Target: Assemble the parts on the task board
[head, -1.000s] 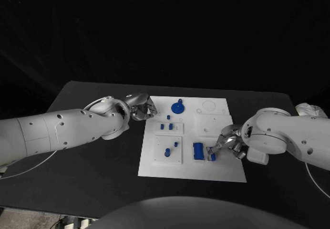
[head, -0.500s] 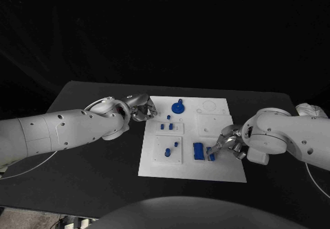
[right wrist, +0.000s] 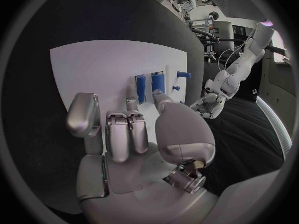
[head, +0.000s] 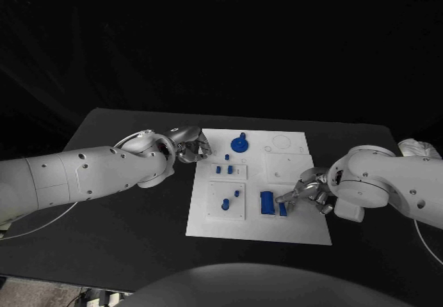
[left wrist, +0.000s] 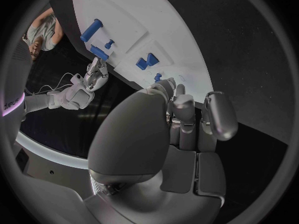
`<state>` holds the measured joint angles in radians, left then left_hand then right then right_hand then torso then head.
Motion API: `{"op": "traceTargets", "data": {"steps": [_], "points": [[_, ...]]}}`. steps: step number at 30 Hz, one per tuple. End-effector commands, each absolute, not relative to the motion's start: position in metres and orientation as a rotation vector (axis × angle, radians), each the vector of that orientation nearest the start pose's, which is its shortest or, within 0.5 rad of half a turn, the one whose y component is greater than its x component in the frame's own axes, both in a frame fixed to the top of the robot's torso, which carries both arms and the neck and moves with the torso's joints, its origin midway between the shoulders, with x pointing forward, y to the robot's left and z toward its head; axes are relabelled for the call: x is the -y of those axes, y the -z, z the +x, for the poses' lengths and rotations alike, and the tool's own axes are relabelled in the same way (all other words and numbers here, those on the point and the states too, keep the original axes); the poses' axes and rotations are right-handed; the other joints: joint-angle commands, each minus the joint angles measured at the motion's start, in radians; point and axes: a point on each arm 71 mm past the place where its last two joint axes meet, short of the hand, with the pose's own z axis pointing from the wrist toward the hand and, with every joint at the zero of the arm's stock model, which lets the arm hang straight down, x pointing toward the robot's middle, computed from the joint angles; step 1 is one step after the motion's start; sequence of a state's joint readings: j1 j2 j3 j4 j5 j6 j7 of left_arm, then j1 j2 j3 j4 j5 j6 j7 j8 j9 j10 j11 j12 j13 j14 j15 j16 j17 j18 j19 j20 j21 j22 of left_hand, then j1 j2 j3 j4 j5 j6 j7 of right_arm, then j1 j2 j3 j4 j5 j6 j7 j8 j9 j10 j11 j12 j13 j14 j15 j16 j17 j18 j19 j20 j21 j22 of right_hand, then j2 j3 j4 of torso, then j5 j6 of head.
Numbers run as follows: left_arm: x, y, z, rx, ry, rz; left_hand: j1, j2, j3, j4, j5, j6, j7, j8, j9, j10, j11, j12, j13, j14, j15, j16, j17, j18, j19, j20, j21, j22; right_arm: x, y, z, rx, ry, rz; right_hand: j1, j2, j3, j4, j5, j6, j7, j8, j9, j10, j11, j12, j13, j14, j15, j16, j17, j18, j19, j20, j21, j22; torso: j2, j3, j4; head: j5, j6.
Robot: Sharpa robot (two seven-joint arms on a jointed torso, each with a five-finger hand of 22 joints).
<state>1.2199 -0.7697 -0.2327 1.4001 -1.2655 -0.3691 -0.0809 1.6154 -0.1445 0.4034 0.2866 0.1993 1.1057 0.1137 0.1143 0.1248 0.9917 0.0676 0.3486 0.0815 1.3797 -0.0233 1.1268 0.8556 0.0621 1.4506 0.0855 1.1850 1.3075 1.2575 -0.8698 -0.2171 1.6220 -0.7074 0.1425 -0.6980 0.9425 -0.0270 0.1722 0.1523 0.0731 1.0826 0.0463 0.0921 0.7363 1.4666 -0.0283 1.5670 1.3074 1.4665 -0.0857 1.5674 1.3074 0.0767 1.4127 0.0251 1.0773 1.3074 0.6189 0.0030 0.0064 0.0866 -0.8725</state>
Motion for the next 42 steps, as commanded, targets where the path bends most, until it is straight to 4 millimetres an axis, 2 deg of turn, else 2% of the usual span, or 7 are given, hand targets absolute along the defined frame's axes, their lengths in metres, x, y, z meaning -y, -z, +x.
{"op": "traceTargets", "data": {"steps": [1,8,14,19,25,35,42], "points": [[-0.205,0.249,0.483,-1.836,0.636,0.036,-0.007,0.005,0.003,0.0,0.007,0.003,0.0,0.005,0.001,0.005,0.0,0.003,0.0,-0.006,0.004,-0.002,-0.001,0.012,-0.005,-0.001,-0.007,0.164,0.215,0.264,0.421,-2.647,-0.375,0.488,-0.02,0.009,-0.007,0.019,0.005,0.005,0.003,0.0,0.003,0.104,0.004,0.004,0.263,0.104,0.004,0.003,0.263,0.018,0.002,0.006,-0.005,0.129,0.0,0.0002,0.0,0.001,0.0],[-0.205,0.248,0.483,-1.823,0.644,0.036,-0.007,0.006,0.004,-0.001,0.007,0.003,0.0,0.005,0.001,0.005,0.0,0.003,0.0,-0.008,0.004,-0.003,-0.003,0.012,-0.006,-0.001,-0.008,0.164,0.222,0.255,0.418,-2.525,-0.537,0.499,0.018,0.016,0.0,0.006,0.086,0.01,-0.003,0.013,0.011,0.104,-0.002,0.004,0.263,0.104,-0.001,0.003,0.263,0.014,0.011,0.001,0.015,0.139,0.001,0.0003,0.0003,0.004,0.0],[-0.206,0.247,0.482,-1.804,0.654,0.036,-0.006,0.006,0.005,-0.001,0.007,0.003,0.0,0.006,0.002,0.005,0.0,0.003,0.0,-0.008,0.004,-0.003,-0.002,0.012,-0.006,-0.001,-0.007,0.164,0.23,0.242,0.409,-2.349,-0.728,0.385,0.206,0.012,0.07,-0.118,0.257,-0.042,-0.004,0.034,0.041,0.104,-0.004,0.004,0.263,0.104,-0.004,0.003,0.263,0.005,0.024,-0.003,0.063,0.156,0.0,0.0,-0.0004,0.009,0.0],[-0.206,0.245,0.482,-1.789,0.663,0.038,-0.005,0.006,0.006,-0.002,0.008,0.004,0.0,0.006,0.002,0.005,0.0,0.003,0.0,-0.008,0.004,-0.002,-0.001,0.012,-0.005,-0.001,-0.006,0.164,0.238,0.234,0.397,-2.181,-0.781,0.201,0.274,0.015,0.066,-0.147,0.153,-0.092,0.003,0.11,0.115,0.104,0.006,0.004,0.263,0.104,0.008,0.003,0.263,-0.001,0.022,0.006,0.091,0.163,-0.001,-0.0004,-0.0012,0.005,0.0],[-0.205,0.244,0.482,-1.767,0.676,0.042,-0.002,0.006,0.008,-0.004,0.008,0.004,-0.001,0.007,0.002,0.006,-0.001,0.003,0.0,-0.007,0.002,0.001,0.004,0.012,-0.005,-0.001,-0.003,0.165,0.244,0.237,0.384,-2.053,-0.786,0.035,0.318,0.008,0.028,-0.121,0.026,-0.139,-0.013,0.285,0.251,0.104,-0.003,0.004,0.263,0.104,-0.001,0.003,0.263,-0.005,0.02,0.006,0.13,0.17,-0.001,-0.0004,-0.0011,-0.002,0.0],[-0.207,0.243,0.481,-1.757,0.68,0.04,0.0,0.005,0.011,-0.005,0.007,0.005,-0.001,0.009,0.004,0.017,-0.003,0.011,0.003,-0.007,0.002,0.003,0.006,0.012,-0.005,-0.001,-0.002,0.166,0.244,0.255,0.376,-1.993,-0.741,-0.082,0.338,-0.015,-0.031,-0.058,-0.017,-0.195,-0.03,0.517,0.426,0.104,-0.019,0.004,0.263,0.104,-0.011,0.003,0.263,-0.01,0.025,-0.004,0.172,0.176,0.001,-0.0001,0.0009,-0.002,0.0],[-0.207,0.243,0.481,-1.756,0.681,0.04,0.0,0.005,0.011,-0.005,0.007,0.005,-0.001,0.009,0.004,0.019,-0.003,0.012,0.004,-0.007,0.002,0.003,0.006,0.012,-0.005,-0.001,-0.001,0.166,0.239,0.264,0.375,-1.985,-0.715,-0.101,0.339,-0.028,-0.058,-0.023,-0.019,-0.214,-0.035,0.631,0.514,0.104,-0.023,0.004,0.263,0.104,-0.014,0.003,0.263,-0.01,0.023,-0.008,0.176,0.176,0.0,0.0,0.0003,0.002,0.0]]}}
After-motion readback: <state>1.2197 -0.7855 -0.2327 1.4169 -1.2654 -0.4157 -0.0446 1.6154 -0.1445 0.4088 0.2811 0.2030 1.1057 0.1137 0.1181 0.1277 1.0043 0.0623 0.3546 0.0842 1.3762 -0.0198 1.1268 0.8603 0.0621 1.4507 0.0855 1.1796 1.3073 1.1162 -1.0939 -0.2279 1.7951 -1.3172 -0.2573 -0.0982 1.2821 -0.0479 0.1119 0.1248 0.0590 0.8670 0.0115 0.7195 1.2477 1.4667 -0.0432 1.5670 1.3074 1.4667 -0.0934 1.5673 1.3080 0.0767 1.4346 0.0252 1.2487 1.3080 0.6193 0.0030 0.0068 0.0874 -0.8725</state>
